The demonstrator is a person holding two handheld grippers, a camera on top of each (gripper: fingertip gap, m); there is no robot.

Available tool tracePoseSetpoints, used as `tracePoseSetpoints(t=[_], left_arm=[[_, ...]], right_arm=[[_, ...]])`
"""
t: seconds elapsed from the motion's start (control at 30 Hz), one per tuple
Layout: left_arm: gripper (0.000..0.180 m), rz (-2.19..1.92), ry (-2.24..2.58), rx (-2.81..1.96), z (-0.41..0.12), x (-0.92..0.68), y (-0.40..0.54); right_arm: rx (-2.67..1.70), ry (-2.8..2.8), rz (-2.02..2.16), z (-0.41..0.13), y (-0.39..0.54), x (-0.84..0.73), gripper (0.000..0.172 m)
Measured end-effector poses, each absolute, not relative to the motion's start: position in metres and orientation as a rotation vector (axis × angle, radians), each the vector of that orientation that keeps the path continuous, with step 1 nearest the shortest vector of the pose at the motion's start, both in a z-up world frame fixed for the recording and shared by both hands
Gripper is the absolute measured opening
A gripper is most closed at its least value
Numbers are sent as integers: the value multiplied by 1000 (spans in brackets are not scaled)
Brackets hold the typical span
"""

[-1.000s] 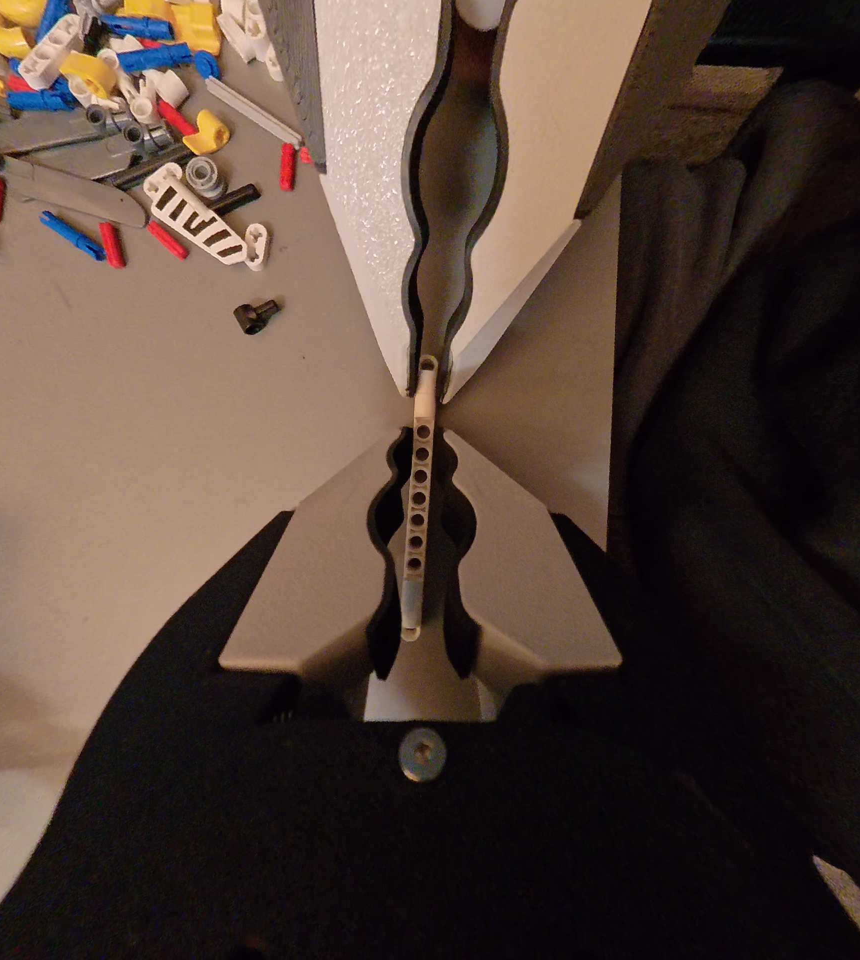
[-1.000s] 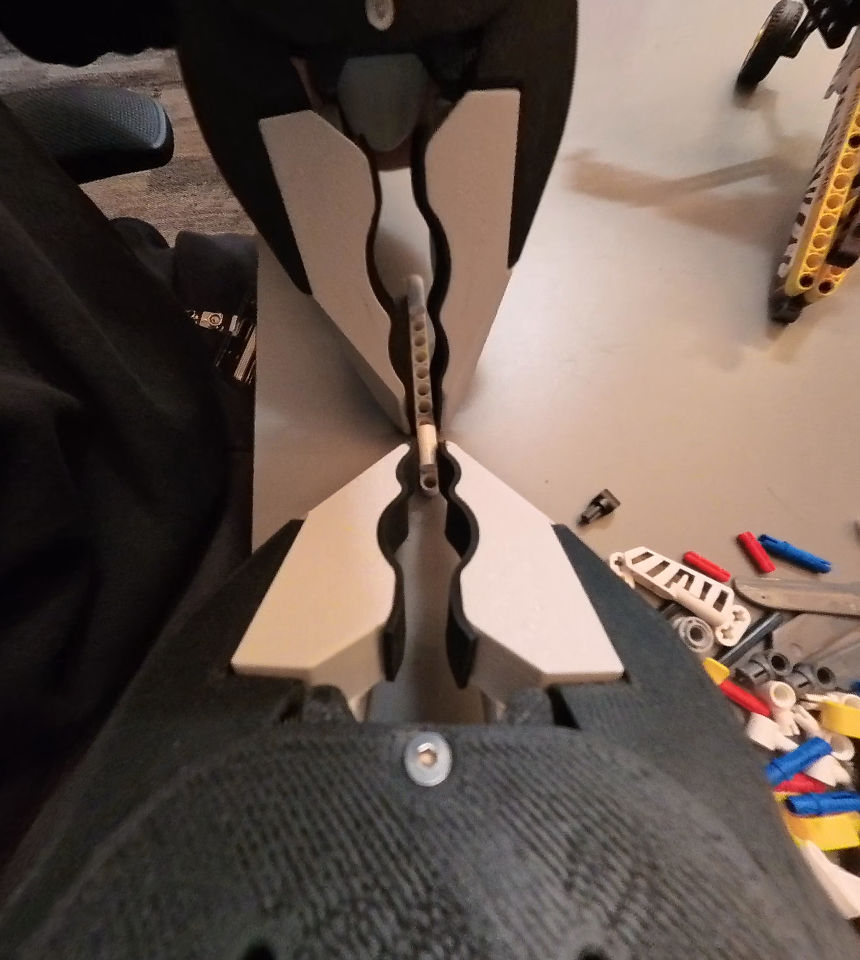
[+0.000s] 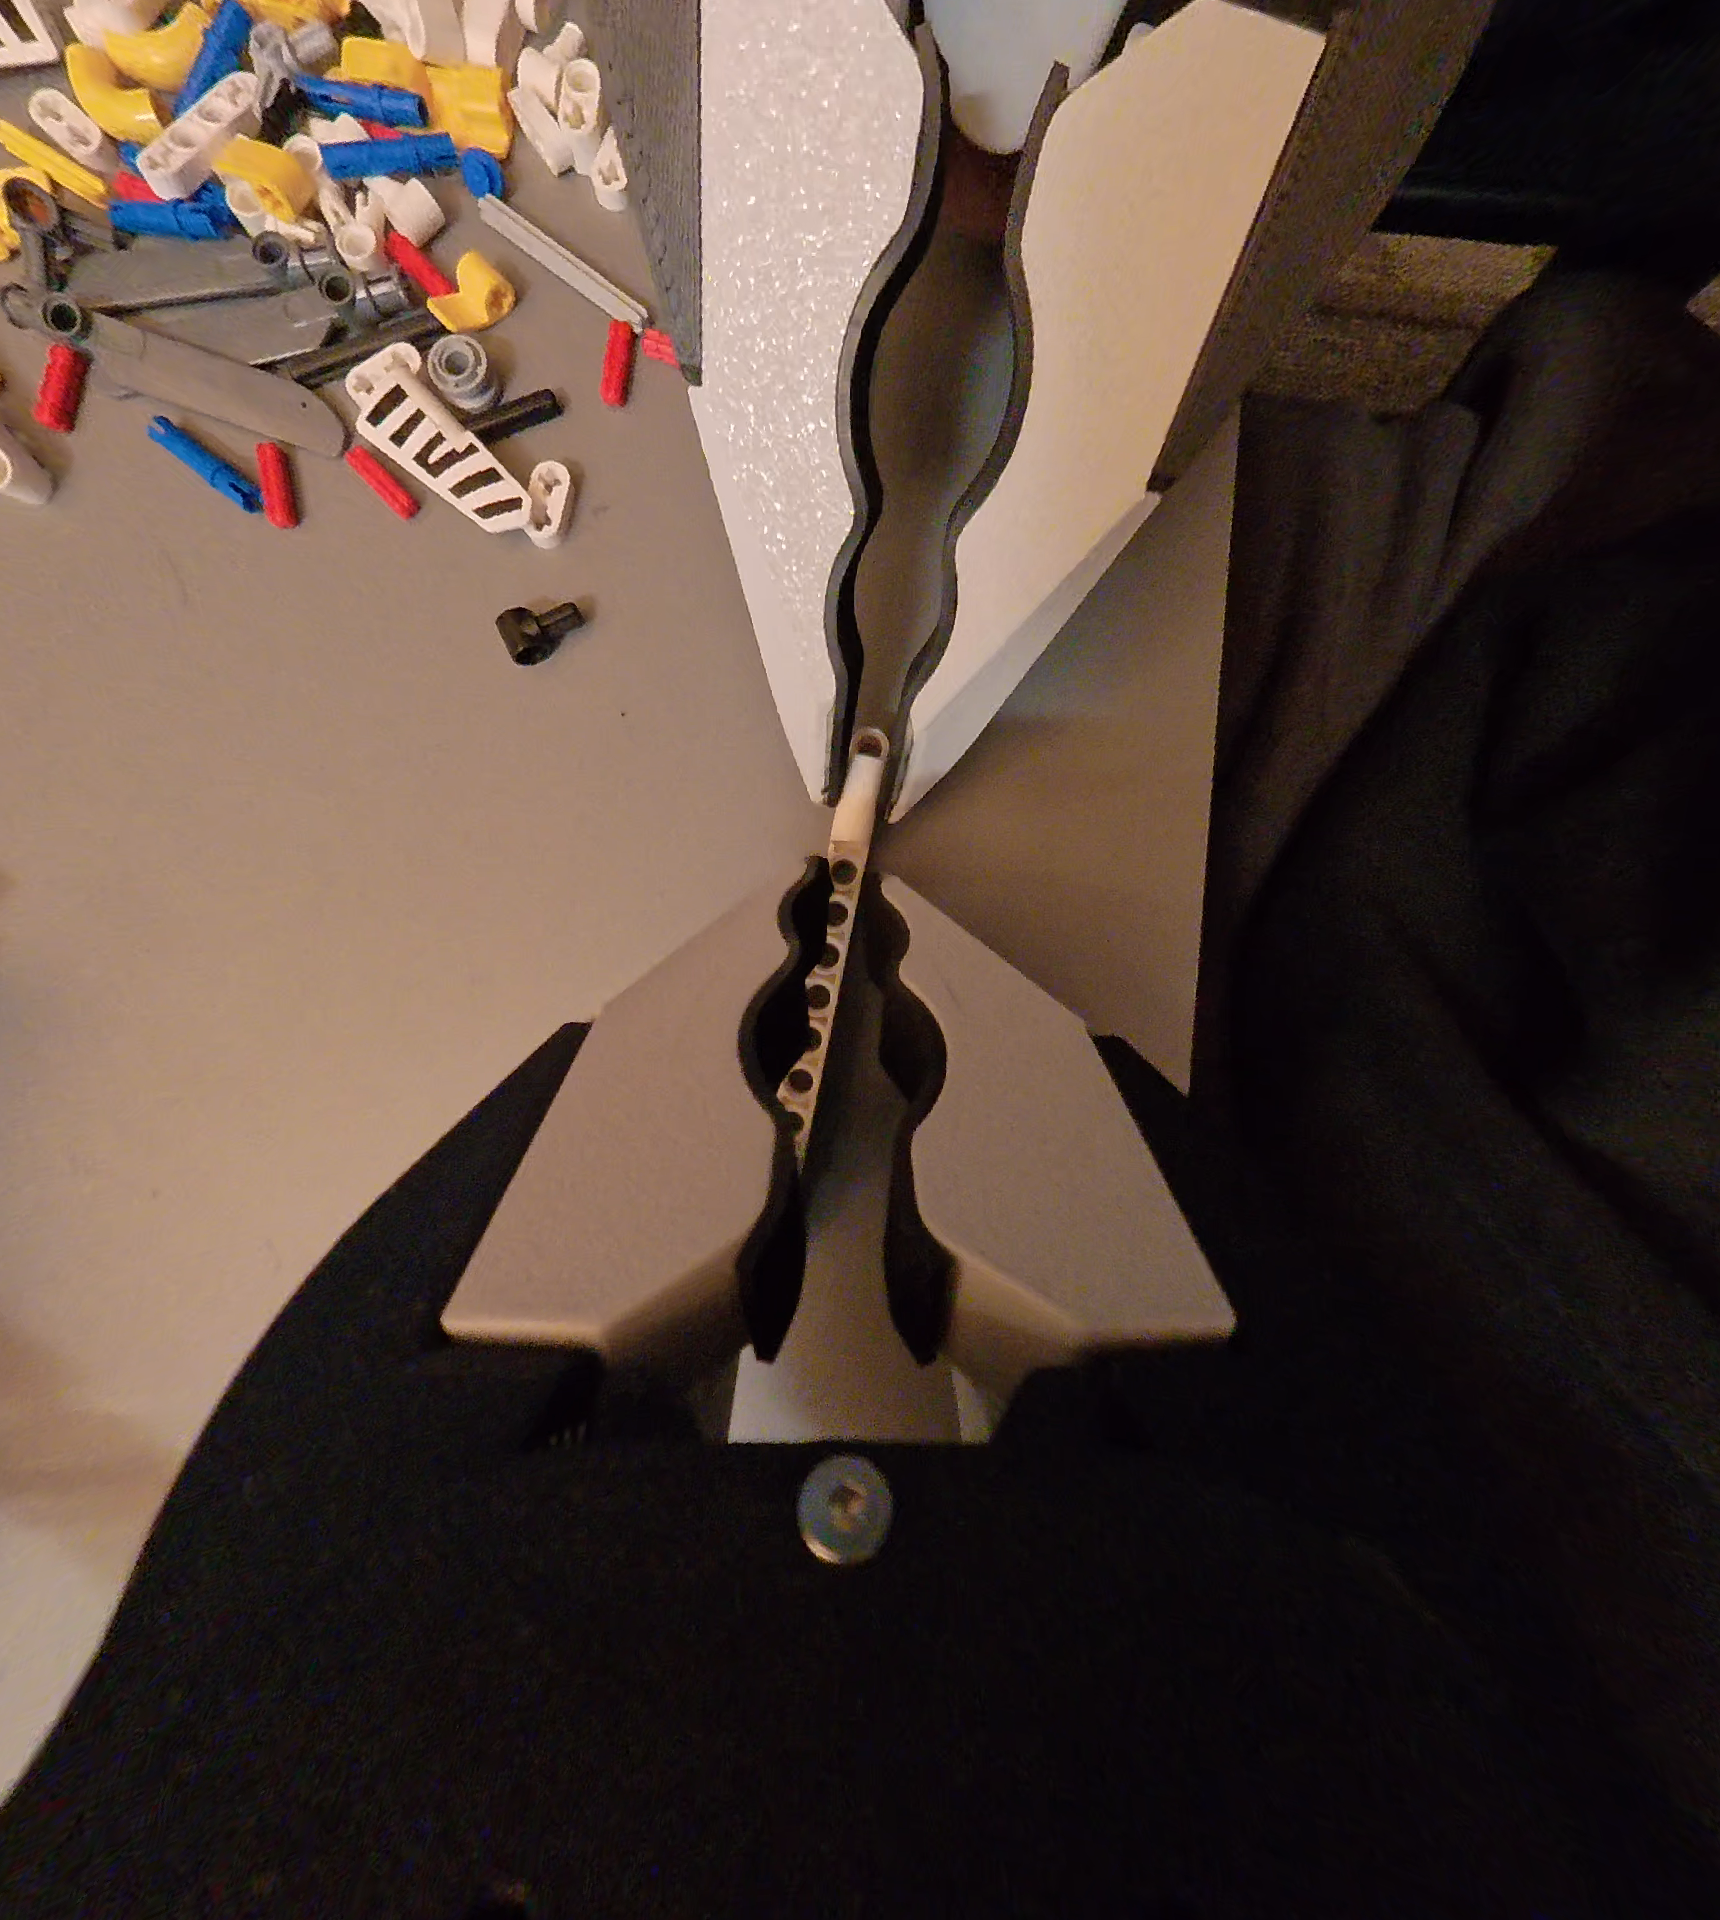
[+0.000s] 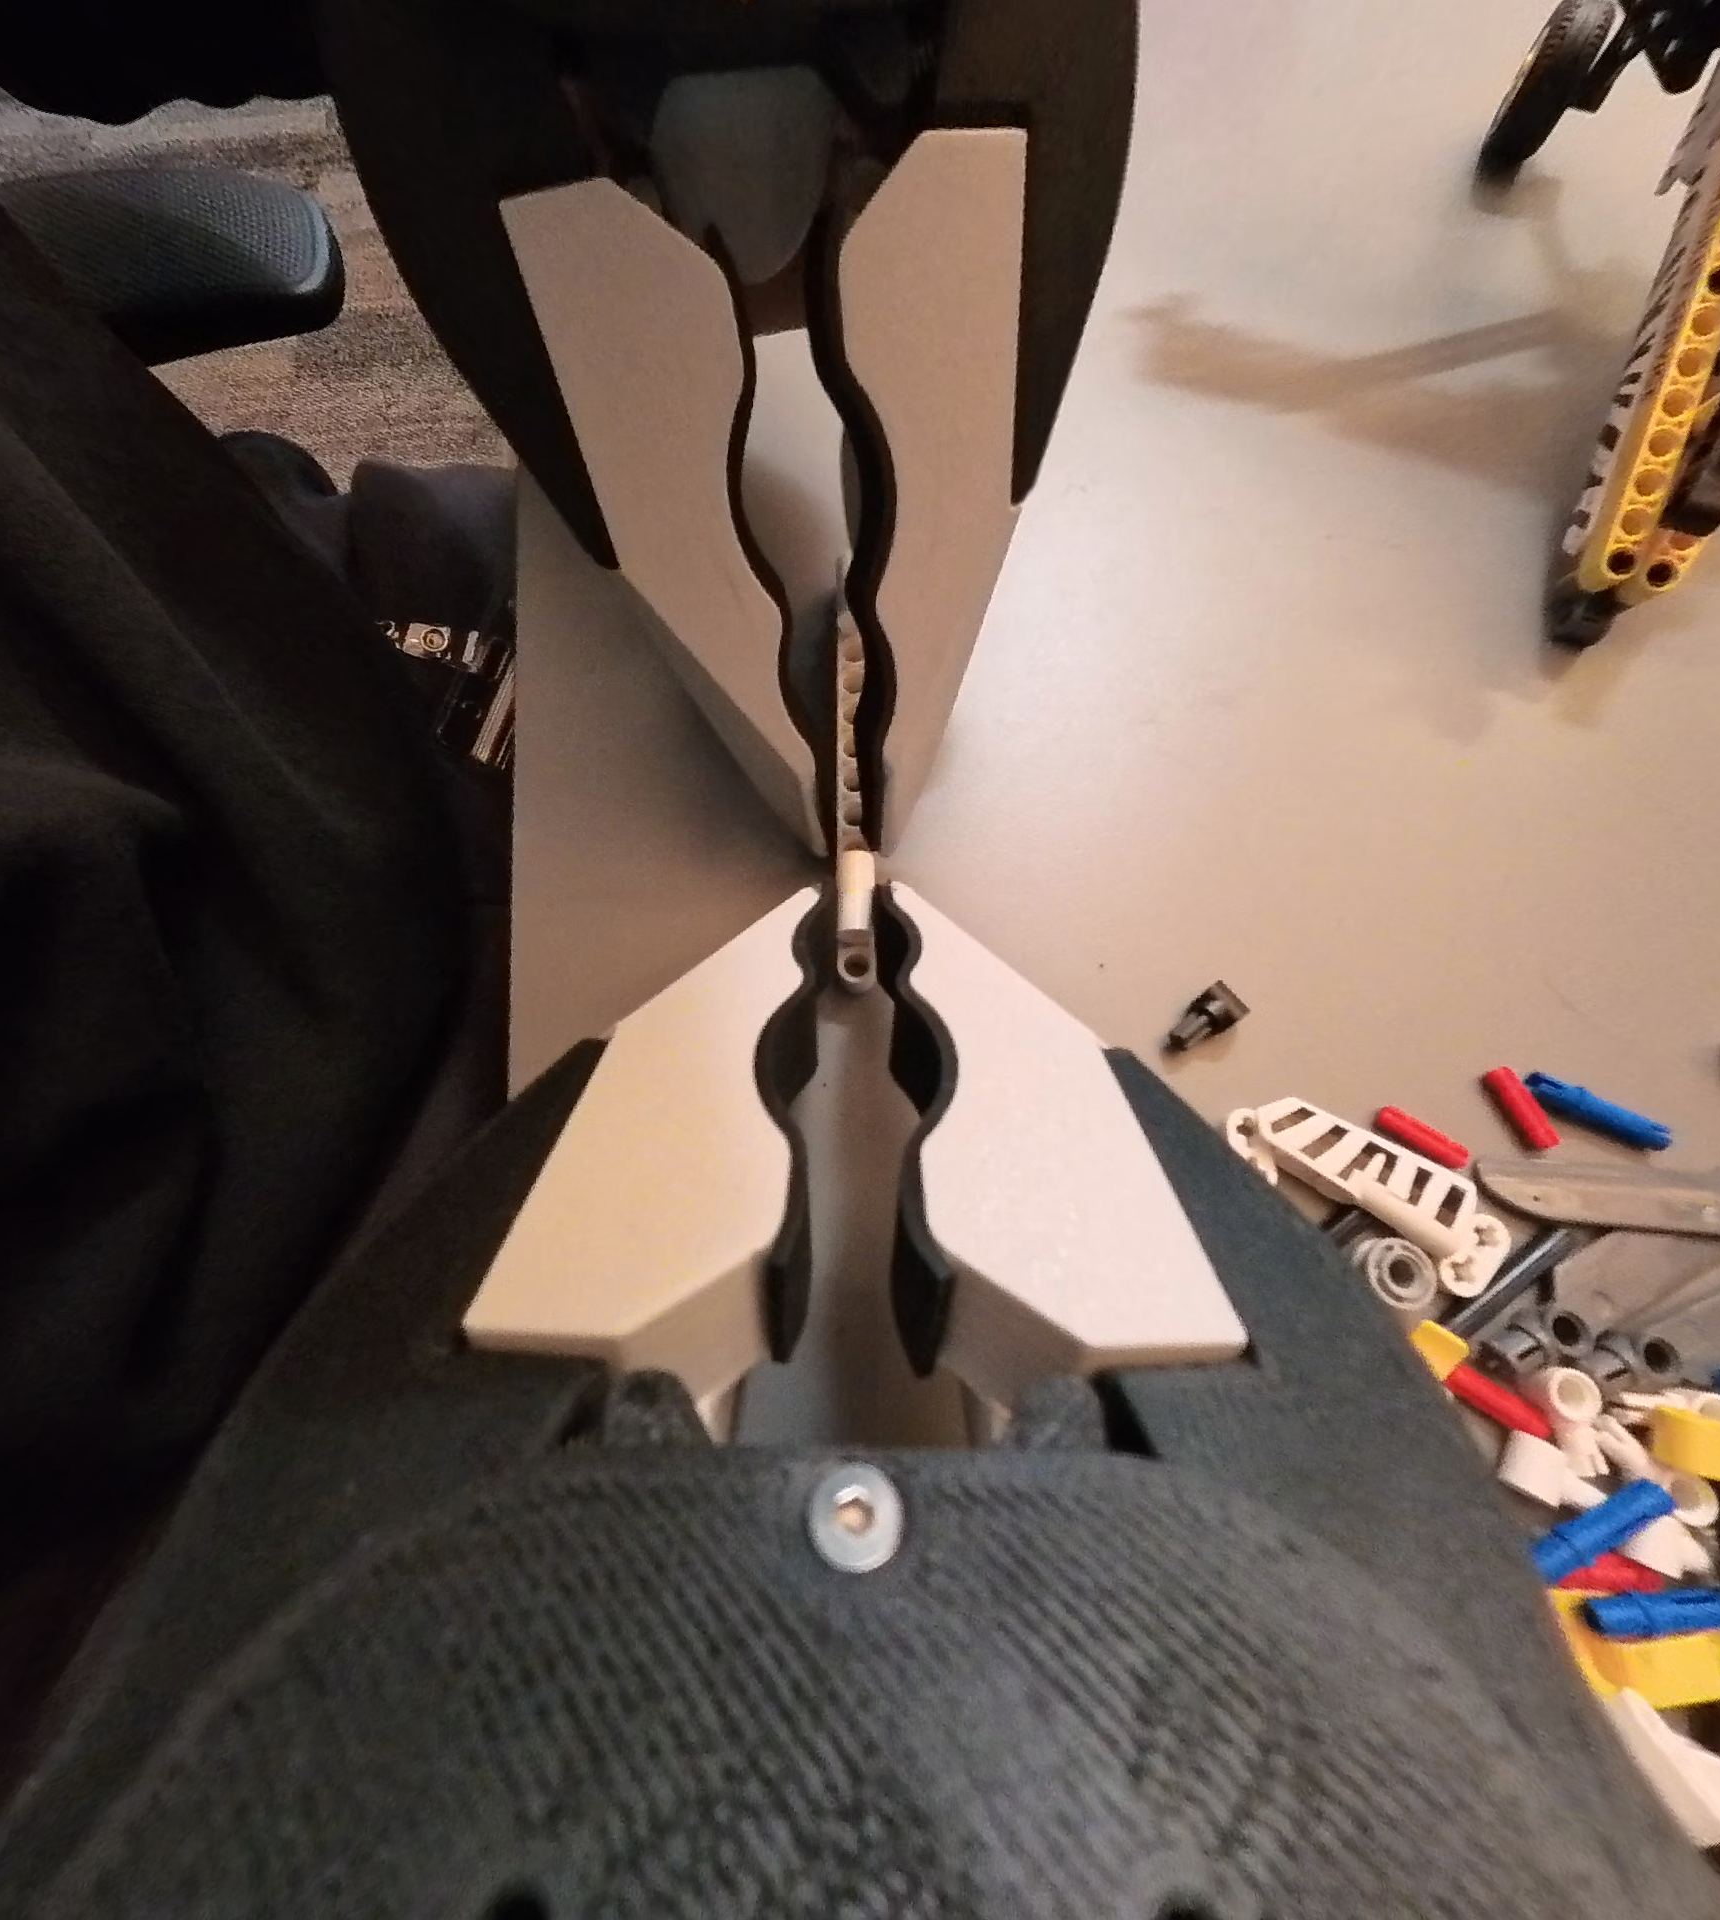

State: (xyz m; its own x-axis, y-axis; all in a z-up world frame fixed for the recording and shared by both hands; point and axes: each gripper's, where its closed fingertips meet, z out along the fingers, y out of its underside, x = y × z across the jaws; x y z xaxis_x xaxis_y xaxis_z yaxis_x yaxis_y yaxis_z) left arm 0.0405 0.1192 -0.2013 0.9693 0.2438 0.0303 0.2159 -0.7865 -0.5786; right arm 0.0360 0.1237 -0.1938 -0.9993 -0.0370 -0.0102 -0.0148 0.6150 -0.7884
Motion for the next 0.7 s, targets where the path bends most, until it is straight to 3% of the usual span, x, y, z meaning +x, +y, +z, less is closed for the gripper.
tracePoseSetpoints(t=[0.4,0.47,0.5,0.6,0.7], left_arm=[[9,13,-364,-2504,-200,42,122],[40,90,-371,-2534,-204,35,117],[41,106,-357,-2562,-208,34,114],[14,37,-346,-2533,-206,41,119],[7,62,-315,-2533,-206,40,119]], right_arm=[[-49,2808,-1371,-194,124,36,5],[-52,2811,-1372,-194,124,36,5],[-53,2812,-1373,-194,124,36,5],[-53,2810,-1372,-194,124,36,5],[-50,2804,-1369,-194,123,36,5]])
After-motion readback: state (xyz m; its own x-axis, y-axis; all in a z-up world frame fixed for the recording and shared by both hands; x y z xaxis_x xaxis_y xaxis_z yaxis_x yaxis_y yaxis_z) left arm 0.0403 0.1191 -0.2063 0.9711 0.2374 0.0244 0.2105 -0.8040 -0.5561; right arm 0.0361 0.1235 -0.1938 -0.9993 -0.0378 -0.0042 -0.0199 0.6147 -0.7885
